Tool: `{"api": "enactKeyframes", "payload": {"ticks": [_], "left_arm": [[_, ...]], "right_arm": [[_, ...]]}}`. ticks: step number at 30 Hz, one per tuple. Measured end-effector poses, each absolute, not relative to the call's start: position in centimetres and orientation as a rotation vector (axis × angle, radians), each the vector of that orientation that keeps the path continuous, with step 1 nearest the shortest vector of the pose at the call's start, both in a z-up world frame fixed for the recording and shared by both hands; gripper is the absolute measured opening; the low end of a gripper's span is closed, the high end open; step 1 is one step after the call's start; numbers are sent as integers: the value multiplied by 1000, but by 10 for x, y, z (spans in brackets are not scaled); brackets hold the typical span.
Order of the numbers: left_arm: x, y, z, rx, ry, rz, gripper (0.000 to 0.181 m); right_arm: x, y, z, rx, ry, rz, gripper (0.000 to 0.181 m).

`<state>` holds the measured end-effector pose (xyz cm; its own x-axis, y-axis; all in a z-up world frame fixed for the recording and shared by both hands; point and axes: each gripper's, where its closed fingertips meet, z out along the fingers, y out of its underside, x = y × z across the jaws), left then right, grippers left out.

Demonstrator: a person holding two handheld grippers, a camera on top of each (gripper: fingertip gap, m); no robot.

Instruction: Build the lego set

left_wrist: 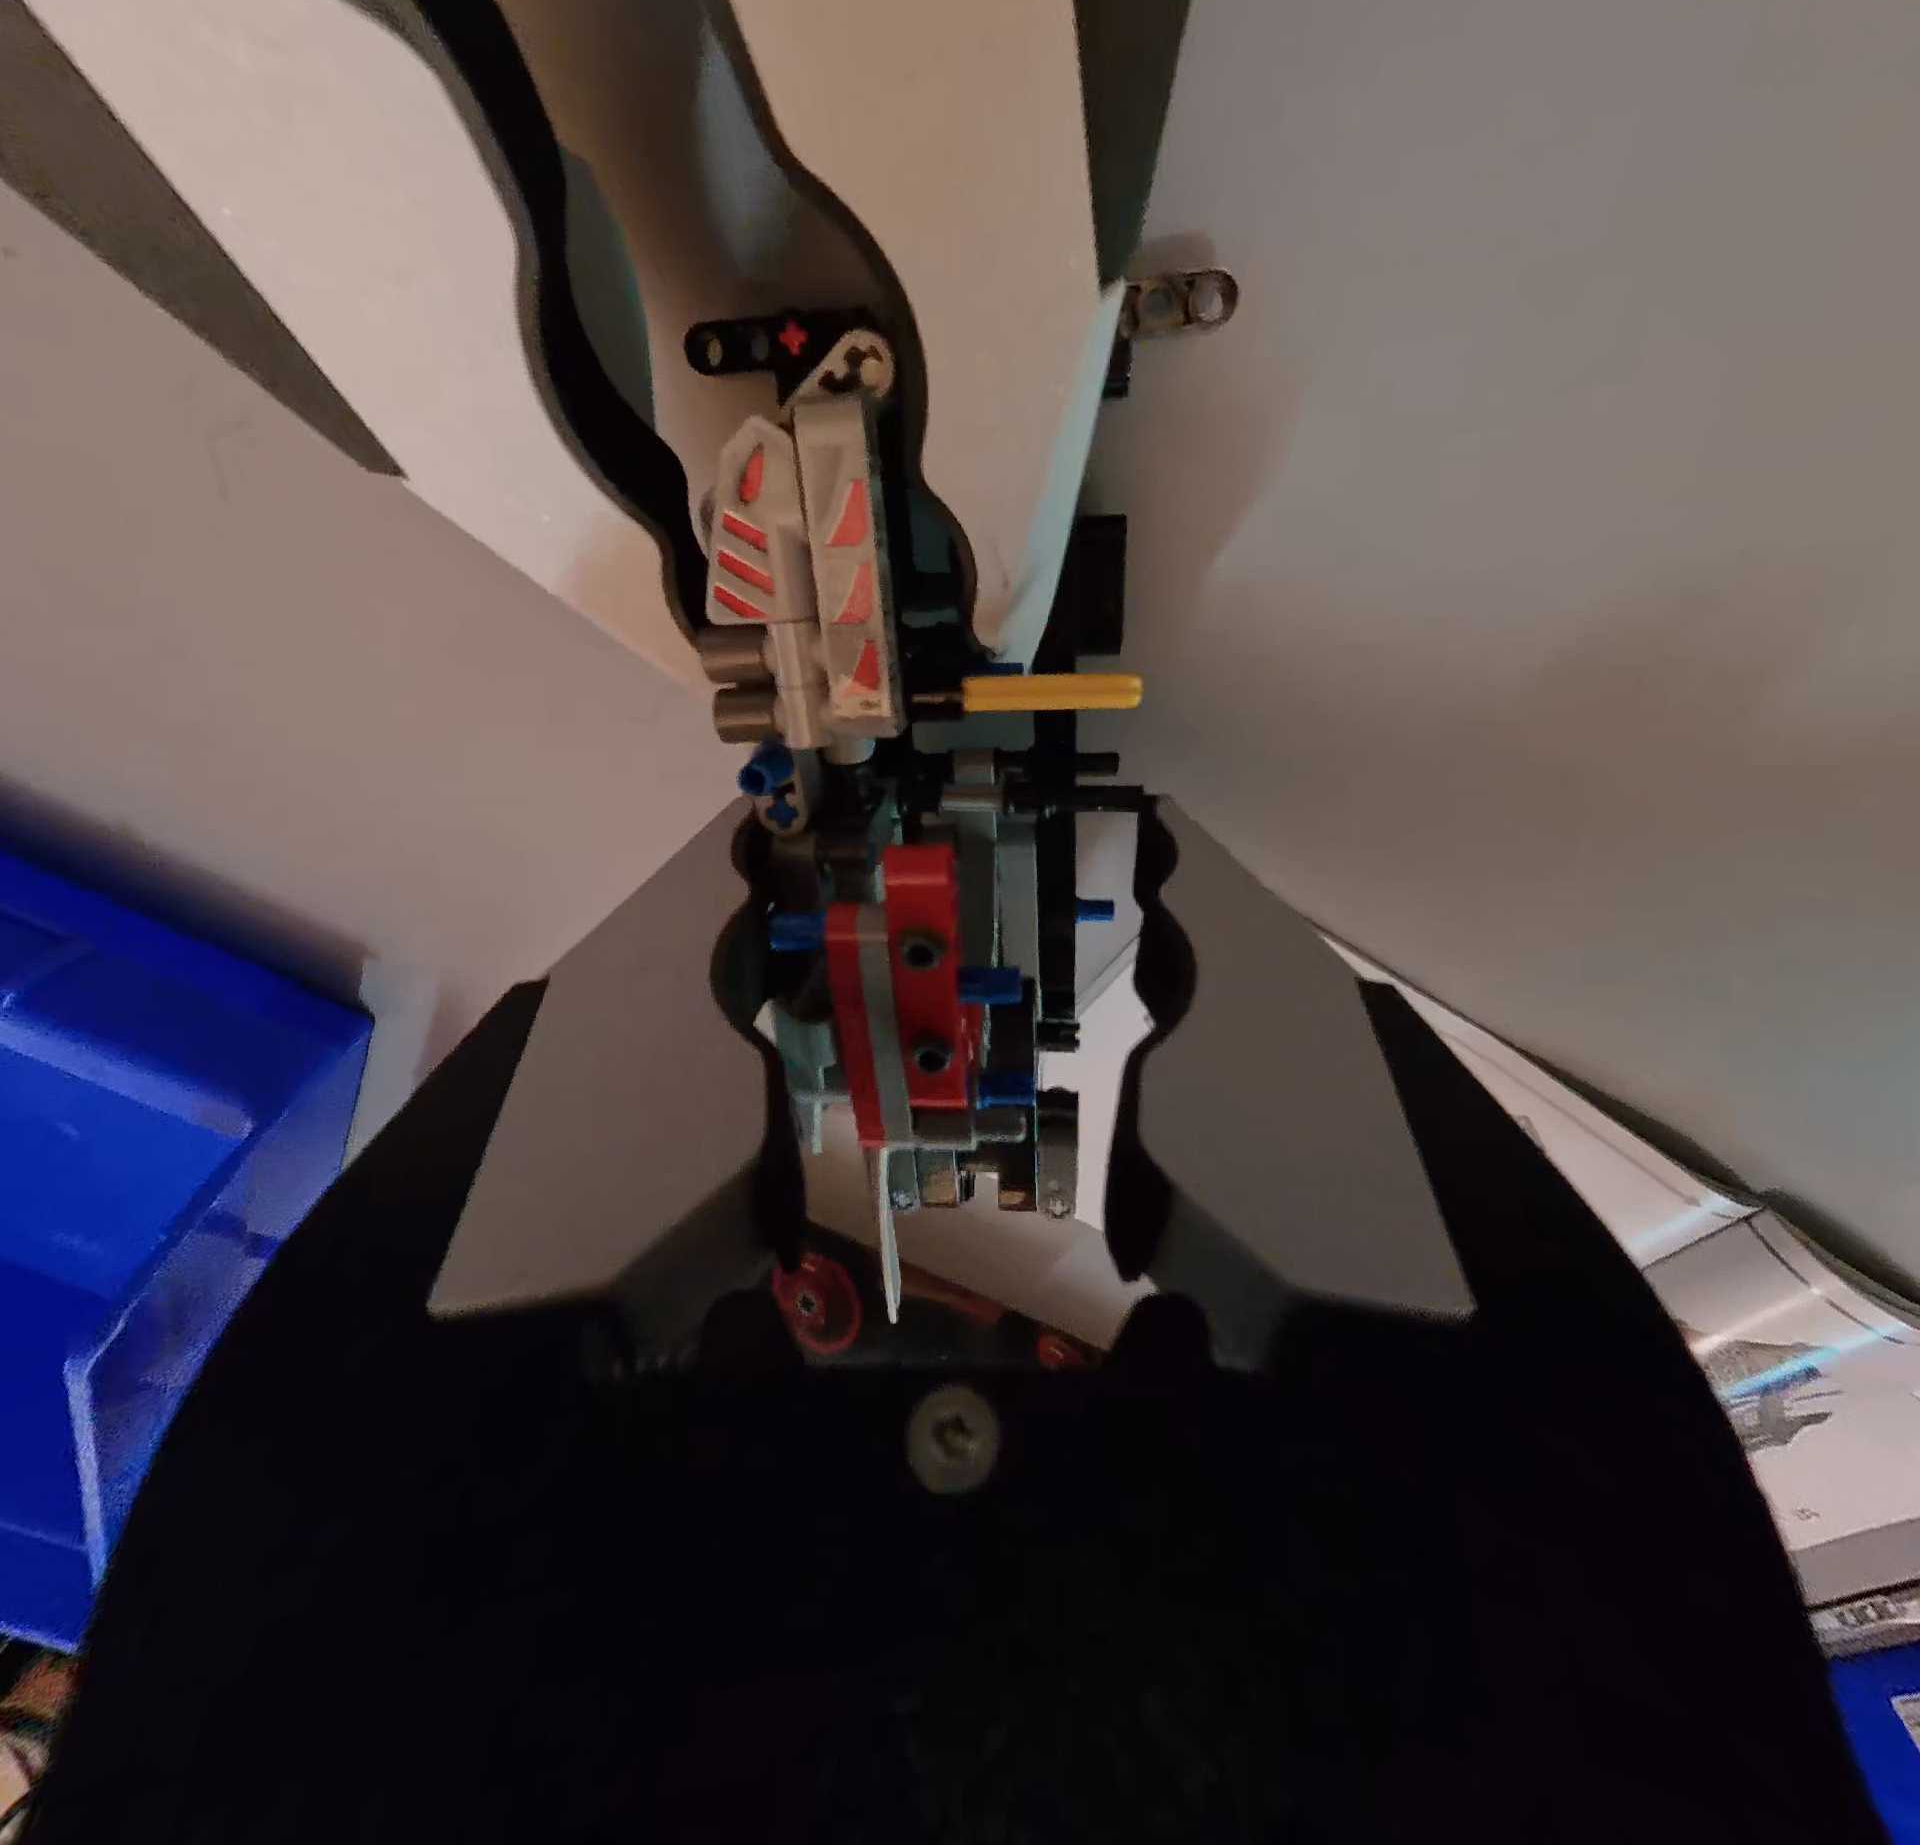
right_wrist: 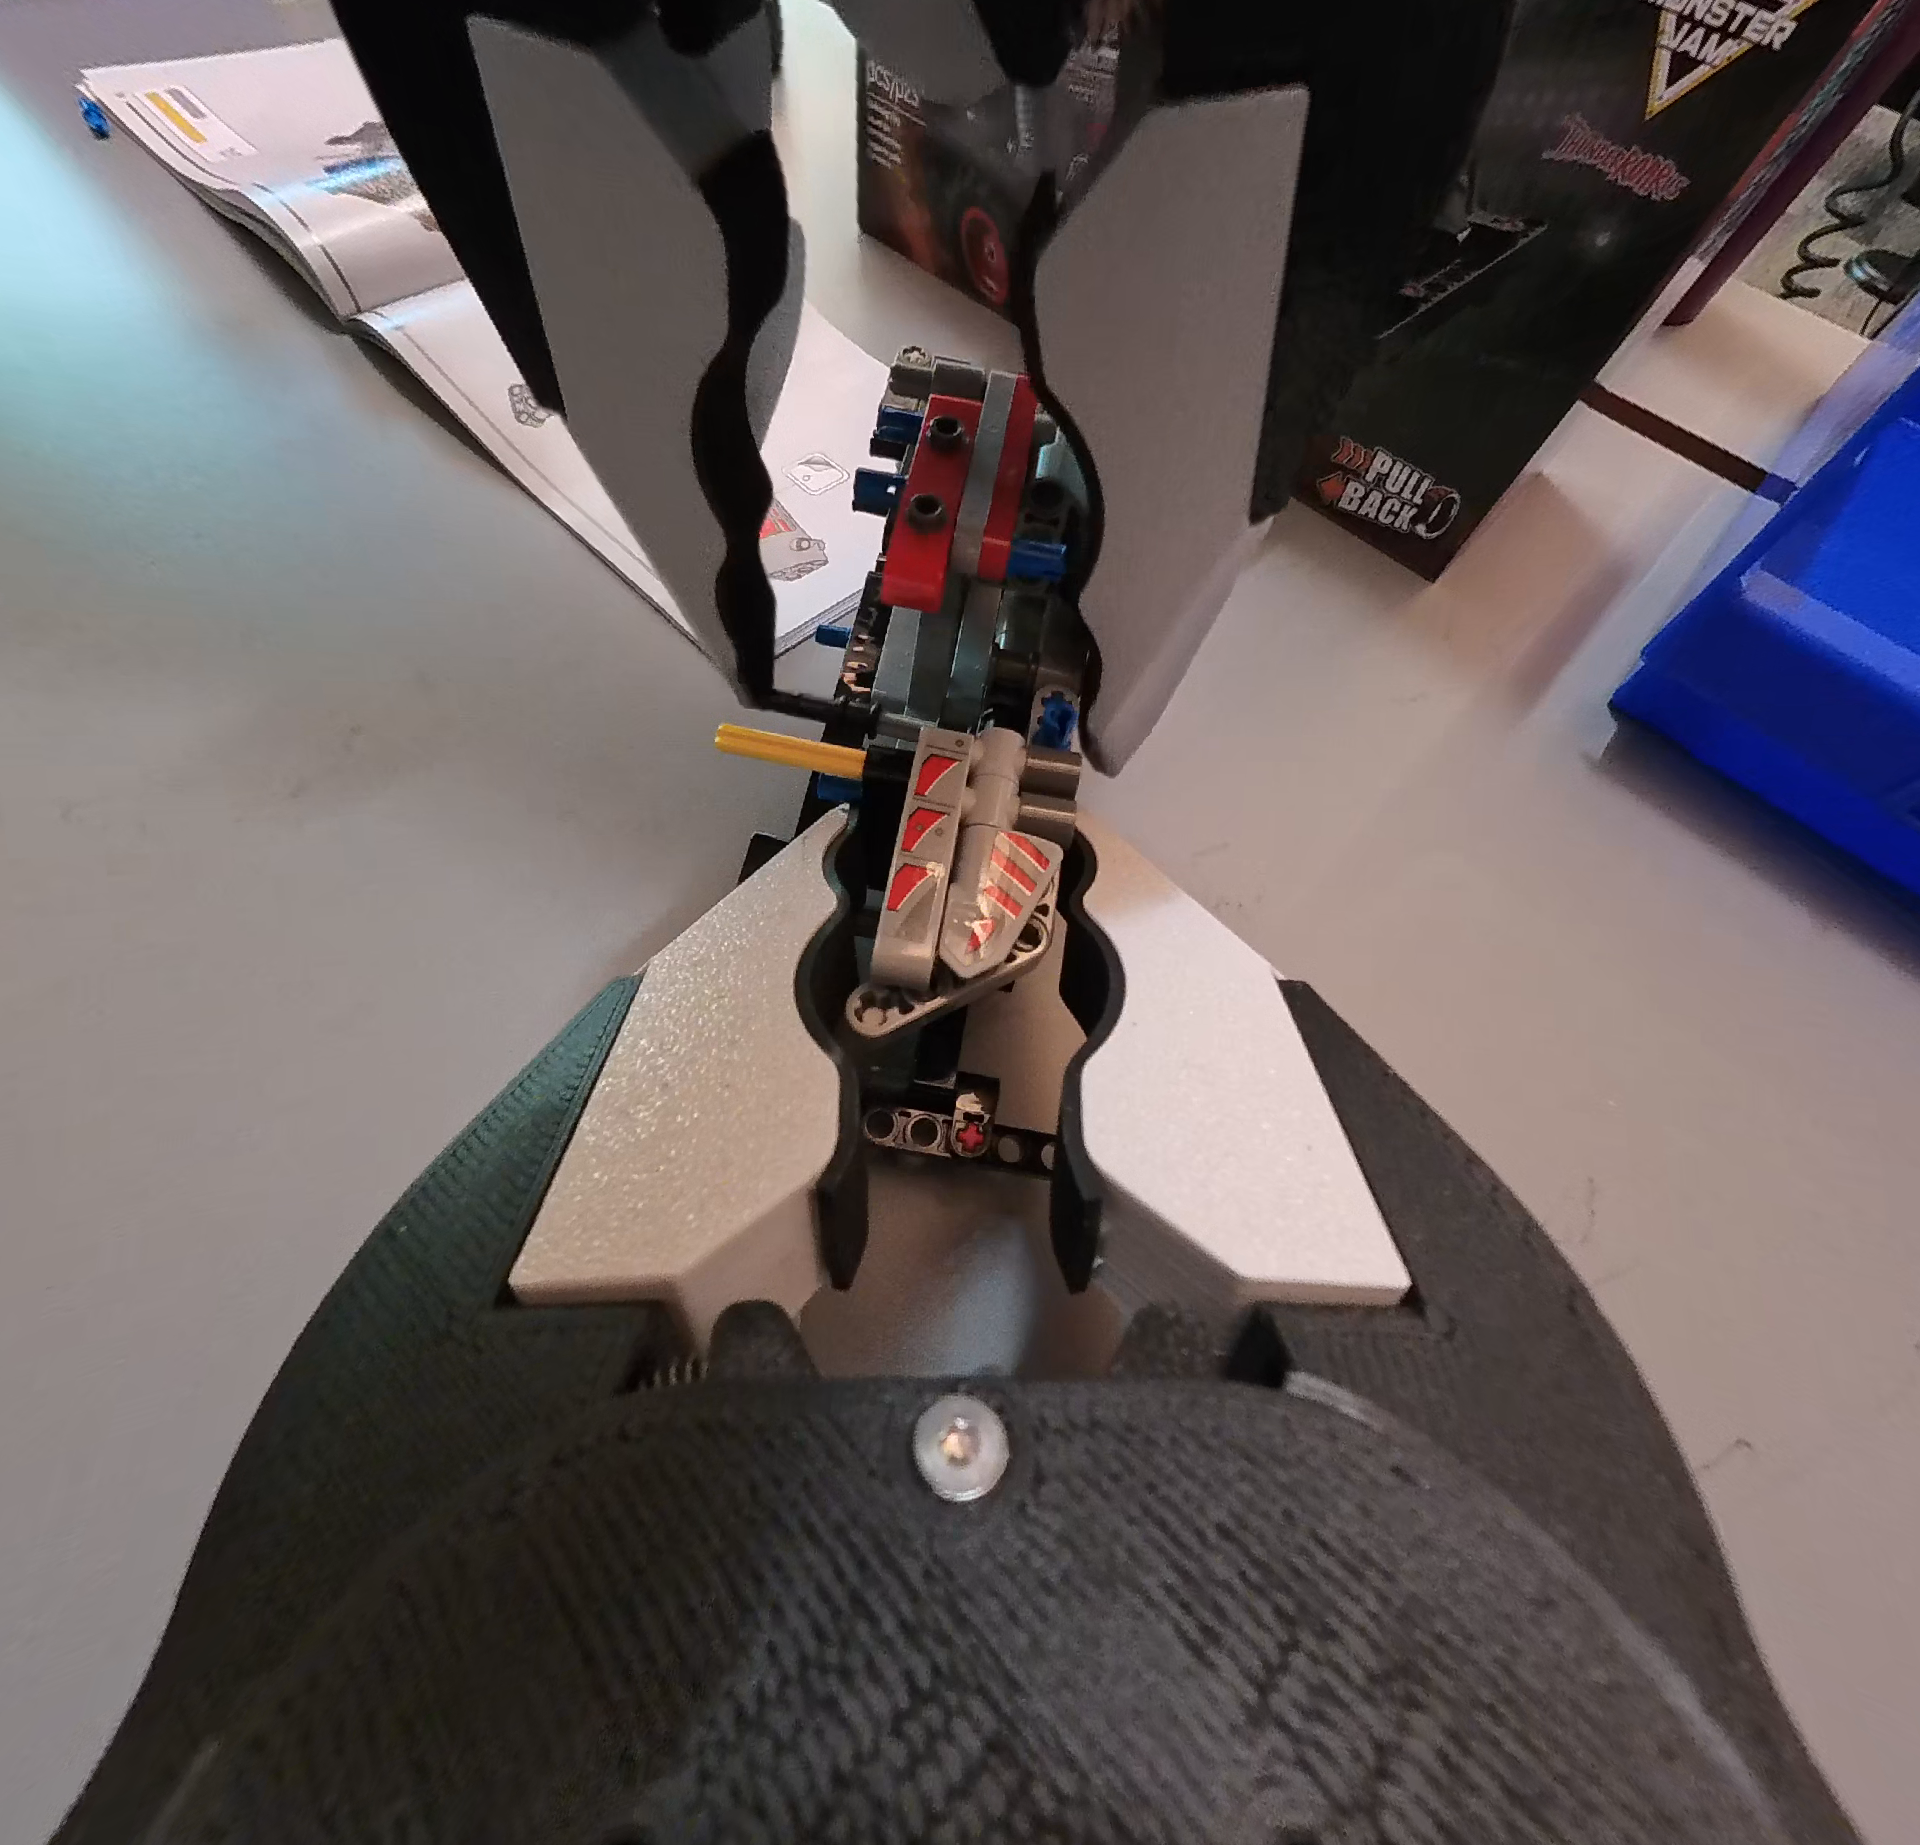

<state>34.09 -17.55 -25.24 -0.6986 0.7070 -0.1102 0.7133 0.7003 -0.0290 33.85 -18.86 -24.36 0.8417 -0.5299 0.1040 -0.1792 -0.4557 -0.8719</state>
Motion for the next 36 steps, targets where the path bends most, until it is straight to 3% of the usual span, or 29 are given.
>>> {"api": "enactKeyframes", "payload": {"ticks": [7, 9, 21, 36], "left_arm": [[336, -175, -252, 1148, 2873, -113, 74], [338, -177, -252, 1159, 2837, -123, 66], [340, -179, -252, 1136, 2826, -130, 64], [338, -181, -255, 1120, 2841, -148, 69]], "right_arm": [[338, -189, -244, -2036, 519, -449, 34], [338, -189, -244, -2036, 520, -448, 34], [340, -189, -243, -2033, 526, -463, 33], [343, -191, -244, -2030, 557, -448, 34]]}}
